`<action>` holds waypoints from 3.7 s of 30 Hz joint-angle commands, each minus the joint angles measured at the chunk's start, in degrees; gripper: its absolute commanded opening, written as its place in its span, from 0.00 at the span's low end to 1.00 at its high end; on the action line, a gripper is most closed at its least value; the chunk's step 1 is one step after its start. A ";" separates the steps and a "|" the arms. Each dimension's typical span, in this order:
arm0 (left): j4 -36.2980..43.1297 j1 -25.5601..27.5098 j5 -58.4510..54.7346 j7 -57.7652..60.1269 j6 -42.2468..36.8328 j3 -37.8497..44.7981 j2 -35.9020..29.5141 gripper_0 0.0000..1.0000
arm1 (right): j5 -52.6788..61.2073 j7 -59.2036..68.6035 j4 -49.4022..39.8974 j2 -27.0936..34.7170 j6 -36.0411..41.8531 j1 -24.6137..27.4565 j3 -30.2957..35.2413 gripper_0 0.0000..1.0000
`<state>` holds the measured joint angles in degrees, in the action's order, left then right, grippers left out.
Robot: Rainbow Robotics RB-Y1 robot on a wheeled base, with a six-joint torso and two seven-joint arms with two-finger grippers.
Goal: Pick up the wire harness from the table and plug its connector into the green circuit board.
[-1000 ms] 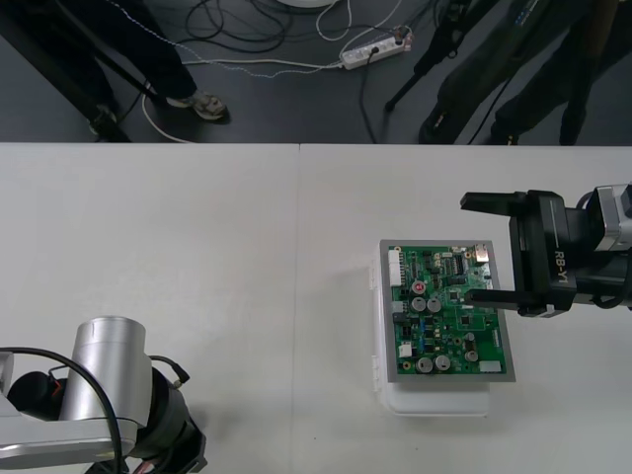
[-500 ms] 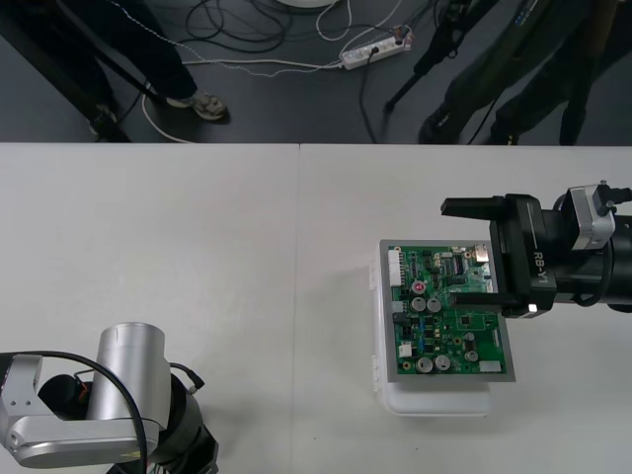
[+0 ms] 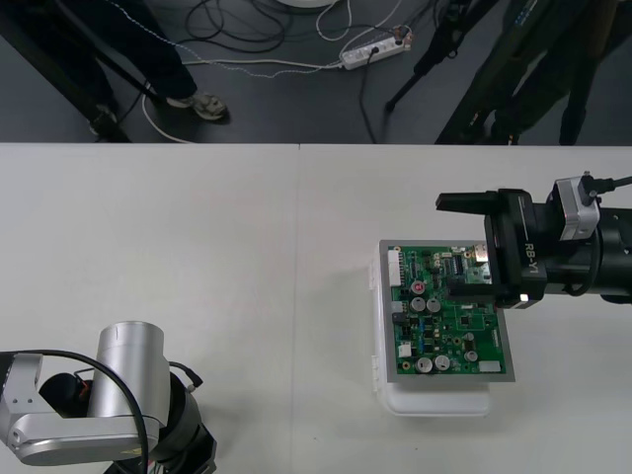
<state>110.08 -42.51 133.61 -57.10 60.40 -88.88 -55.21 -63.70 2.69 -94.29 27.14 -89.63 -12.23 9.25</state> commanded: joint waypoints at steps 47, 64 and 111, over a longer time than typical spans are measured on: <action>12.70 8.93 -3.35 2.78 26.52 31.40 -0.86 0.00 | 2.09 0.91 -0.36 0.72 -0.37 -4.03 -3.28 1.00; 13.58 17.72 -7.75 3.40 29.60 57.77 7.14 0.00 | 2.09 2.14 -0.36 0.46 -0.37 -4.03 -2.57 1.00; 13.50 34.77 -35.87 44.62 29.60 95.39 23.40 0.00 | 4.38 2.76 1.22 1.25 -0.37 -4.38 -2.49 1.00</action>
<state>121.98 -8.98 100.65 -21.13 88.21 4.97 -32.26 -60.71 3.19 -91.39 27.16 -89.63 -14.85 5.26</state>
